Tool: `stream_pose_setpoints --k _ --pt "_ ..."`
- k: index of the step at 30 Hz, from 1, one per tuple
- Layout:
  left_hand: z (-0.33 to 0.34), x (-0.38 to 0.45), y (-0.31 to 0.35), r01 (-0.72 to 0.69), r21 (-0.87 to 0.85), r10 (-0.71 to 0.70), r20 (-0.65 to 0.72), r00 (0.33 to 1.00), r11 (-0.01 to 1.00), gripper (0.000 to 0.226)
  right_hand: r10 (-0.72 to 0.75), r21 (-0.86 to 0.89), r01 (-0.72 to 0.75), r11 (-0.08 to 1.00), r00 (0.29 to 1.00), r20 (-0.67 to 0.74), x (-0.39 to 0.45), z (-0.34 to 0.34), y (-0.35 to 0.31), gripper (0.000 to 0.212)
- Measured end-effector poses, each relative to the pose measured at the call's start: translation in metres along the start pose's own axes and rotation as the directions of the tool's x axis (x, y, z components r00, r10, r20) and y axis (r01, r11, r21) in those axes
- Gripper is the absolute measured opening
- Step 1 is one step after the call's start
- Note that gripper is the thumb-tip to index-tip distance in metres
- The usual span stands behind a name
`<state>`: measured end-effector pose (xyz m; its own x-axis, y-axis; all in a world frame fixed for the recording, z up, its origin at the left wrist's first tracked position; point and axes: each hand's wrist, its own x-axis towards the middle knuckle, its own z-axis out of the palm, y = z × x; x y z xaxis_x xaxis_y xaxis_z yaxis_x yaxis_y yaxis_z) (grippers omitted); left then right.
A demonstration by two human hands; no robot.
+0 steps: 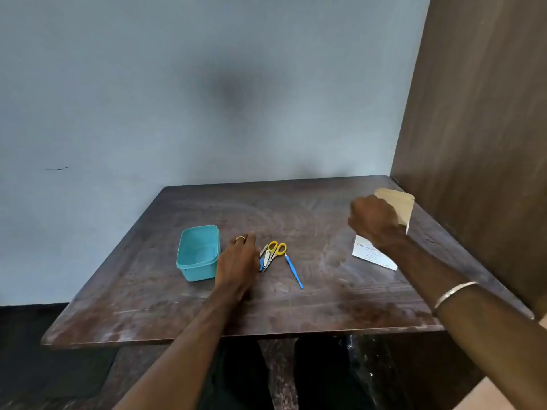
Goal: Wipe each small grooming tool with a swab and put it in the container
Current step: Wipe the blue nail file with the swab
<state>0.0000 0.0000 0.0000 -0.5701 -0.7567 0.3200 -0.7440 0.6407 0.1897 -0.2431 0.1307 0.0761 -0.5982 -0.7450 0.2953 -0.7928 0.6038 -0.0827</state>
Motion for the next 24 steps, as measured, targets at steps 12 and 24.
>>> stream_pose_setpoints --k 12,24 --pt "0.024 0.002 -0.01 0.09 -0.23 -0.102 -0.041 0.994 0.969 0.041 0.087 -0.038 -0.078 0.996 0.908 0.411 0.024 0.029 0.034 0.017" --pt "0.029 0.0 -0.014 0.127 -0.179 -0.14 -0.063 0.988 0.976 0.021 0.113 -0.12 -0.058 0.991 0.844 0.524 0.037 0.037 0.045 0.028"
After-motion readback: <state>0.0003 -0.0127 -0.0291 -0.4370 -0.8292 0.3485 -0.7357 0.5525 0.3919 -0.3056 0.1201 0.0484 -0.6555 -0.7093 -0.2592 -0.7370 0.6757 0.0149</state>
